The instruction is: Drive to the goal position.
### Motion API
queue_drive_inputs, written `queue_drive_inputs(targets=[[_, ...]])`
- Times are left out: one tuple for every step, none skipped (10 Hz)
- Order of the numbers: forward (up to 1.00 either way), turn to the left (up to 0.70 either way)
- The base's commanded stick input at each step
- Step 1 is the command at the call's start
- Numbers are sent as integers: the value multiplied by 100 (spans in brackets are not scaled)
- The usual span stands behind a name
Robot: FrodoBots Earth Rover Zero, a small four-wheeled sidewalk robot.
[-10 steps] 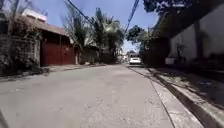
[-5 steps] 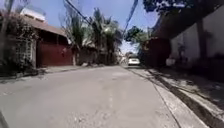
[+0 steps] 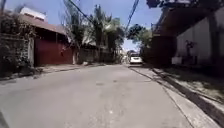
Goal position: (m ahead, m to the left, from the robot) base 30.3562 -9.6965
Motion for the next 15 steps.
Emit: queue_drive_inputs(targets=[[74,3],[71,4],[71,20],[71,35],[71,32],[70,29],[72,21],[78,0],[77,0],[77,0],[74,0],[71,8],[71,28],[71,25],[71,11]])
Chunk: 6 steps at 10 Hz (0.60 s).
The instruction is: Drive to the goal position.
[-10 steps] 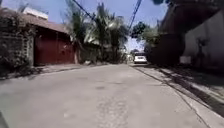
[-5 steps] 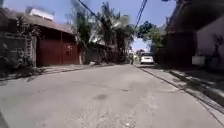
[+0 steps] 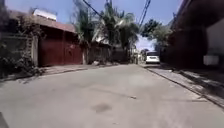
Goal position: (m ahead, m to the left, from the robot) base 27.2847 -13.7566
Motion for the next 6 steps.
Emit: queue_drive_inputs(targets=[[73,0],[78,0],[81,0],[83,0],[83,0],[83,0]])
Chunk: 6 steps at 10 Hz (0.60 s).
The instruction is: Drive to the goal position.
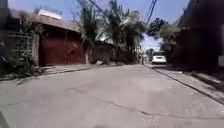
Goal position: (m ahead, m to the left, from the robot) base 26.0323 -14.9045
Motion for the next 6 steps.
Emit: queue_drive_inputs(targets=[[83,0],[83,0],[83,0],[82,0],[82,0],[83,0]])
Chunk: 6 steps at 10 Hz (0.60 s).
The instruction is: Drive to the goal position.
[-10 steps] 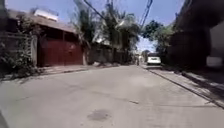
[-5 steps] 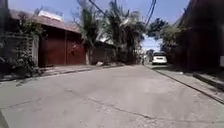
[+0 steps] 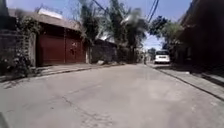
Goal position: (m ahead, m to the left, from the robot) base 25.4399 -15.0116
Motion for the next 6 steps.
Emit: queue_drive_inputs(targets=[[83,0],[81,0],[79,0],[78,0],[77,0],[76,0]])
